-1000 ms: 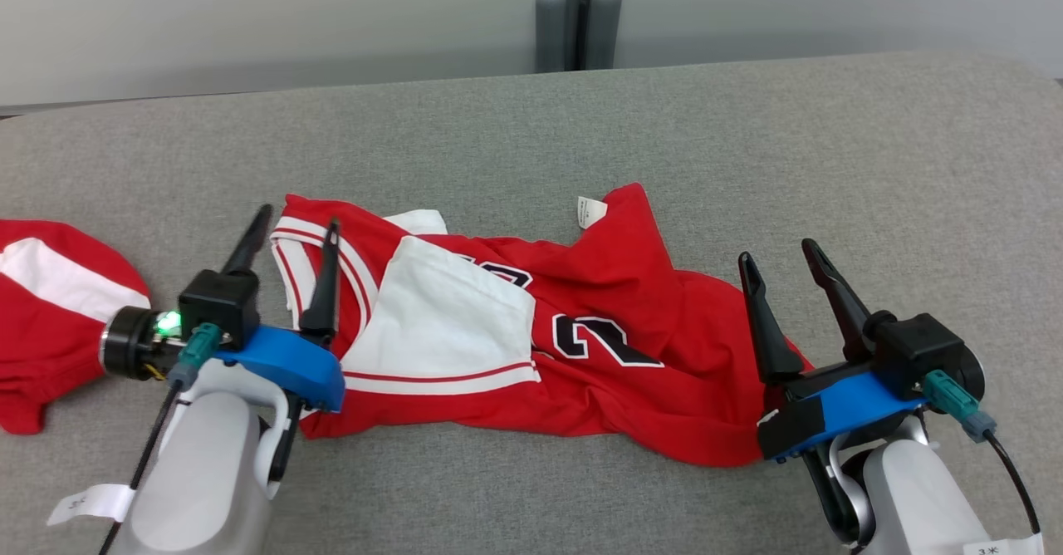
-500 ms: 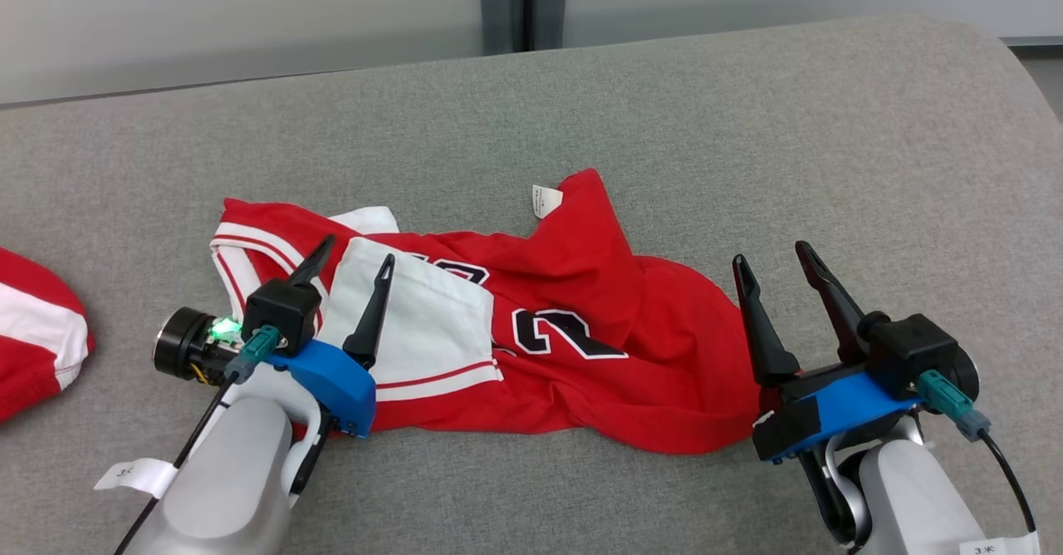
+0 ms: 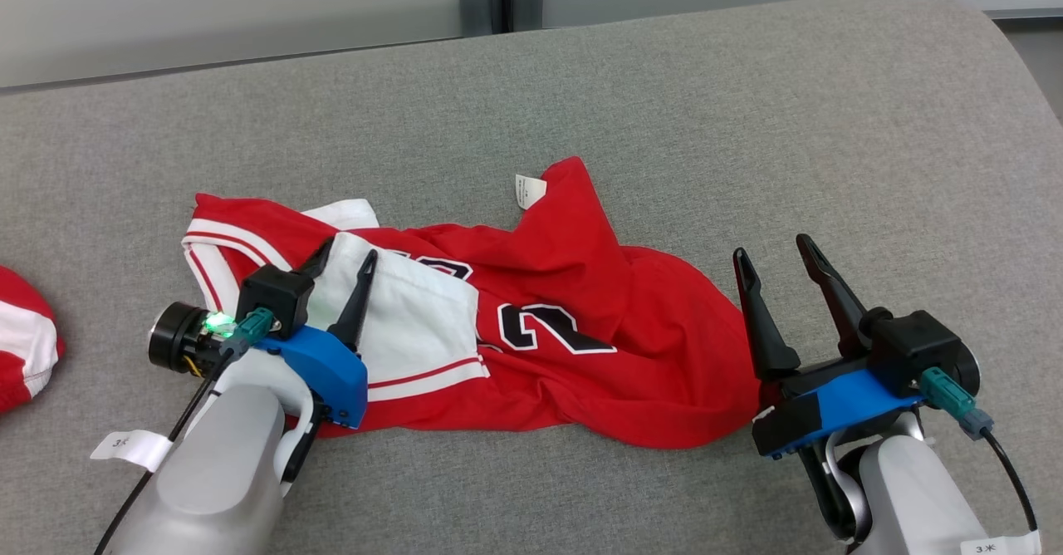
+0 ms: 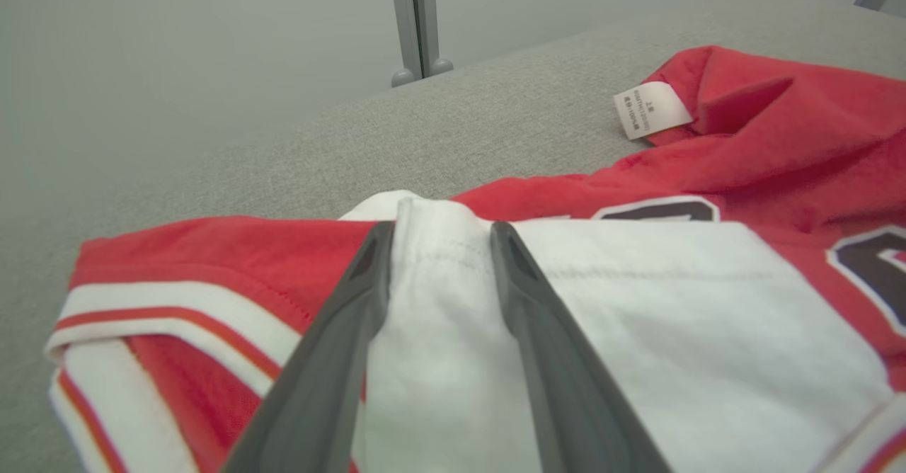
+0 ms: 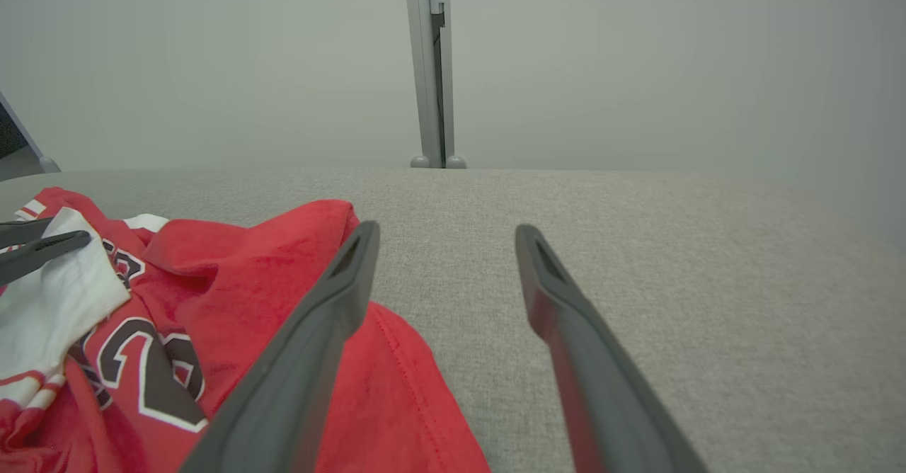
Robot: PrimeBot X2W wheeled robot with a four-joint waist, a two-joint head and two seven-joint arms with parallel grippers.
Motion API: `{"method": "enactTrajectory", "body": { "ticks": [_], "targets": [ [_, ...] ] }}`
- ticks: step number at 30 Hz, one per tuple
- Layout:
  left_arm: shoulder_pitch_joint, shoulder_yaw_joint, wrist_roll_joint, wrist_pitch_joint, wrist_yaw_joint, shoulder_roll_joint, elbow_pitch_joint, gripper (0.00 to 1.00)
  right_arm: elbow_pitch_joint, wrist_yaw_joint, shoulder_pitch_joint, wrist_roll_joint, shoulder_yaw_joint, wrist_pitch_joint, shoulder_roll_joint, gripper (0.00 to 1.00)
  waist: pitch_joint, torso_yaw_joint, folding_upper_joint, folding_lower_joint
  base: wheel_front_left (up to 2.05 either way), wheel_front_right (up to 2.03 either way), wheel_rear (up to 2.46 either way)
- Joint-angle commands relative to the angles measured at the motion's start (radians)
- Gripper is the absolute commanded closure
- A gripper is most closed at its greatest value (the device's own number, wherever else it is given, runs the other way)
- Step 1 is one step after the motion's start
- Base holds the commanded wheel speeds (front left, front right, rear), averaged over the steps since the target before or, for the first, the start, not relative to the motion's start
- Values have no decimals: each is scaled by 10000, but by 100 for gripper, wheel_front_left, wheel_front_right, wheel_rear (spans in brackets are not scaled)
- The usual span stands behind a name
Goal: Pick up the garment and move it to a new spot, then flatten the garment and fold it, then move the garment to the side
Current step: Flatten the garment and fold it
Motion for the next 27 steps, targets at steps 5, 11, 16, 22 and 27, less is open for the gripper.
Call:
{"method": "enactTrajectory", "body": {
  "ticks": [5,11,16,22,27],
  "targets": [
    [-273,-36,-118,-28,-11,29,-105,100,-4,1,-137,38,-47,-94,-15,0,-46,59,0,0,0,0,0],
    [447,337,-24,-27,24,-39,-1107,100,126,1,81,121,-87,-95,-15,0,-400,334,0,0,0,0,0],
    [1484,618,148,-27,170,-118,-2350,100,265,1,337,164,-162,-110,-13,0,-824,810,0,0,0,0,0],
    [2964,433,370,-27,218,-239,-3529,100,380,1,587,180,-293,-116,-13,0,-1307,1620,0,0,0,0,0],
    [3828,-5,350,-29,195,-414,-3920,100,422,1,710,201,-384,-76,-15,0,-1567,2230,0,0,0,0,0]
  ]
}}
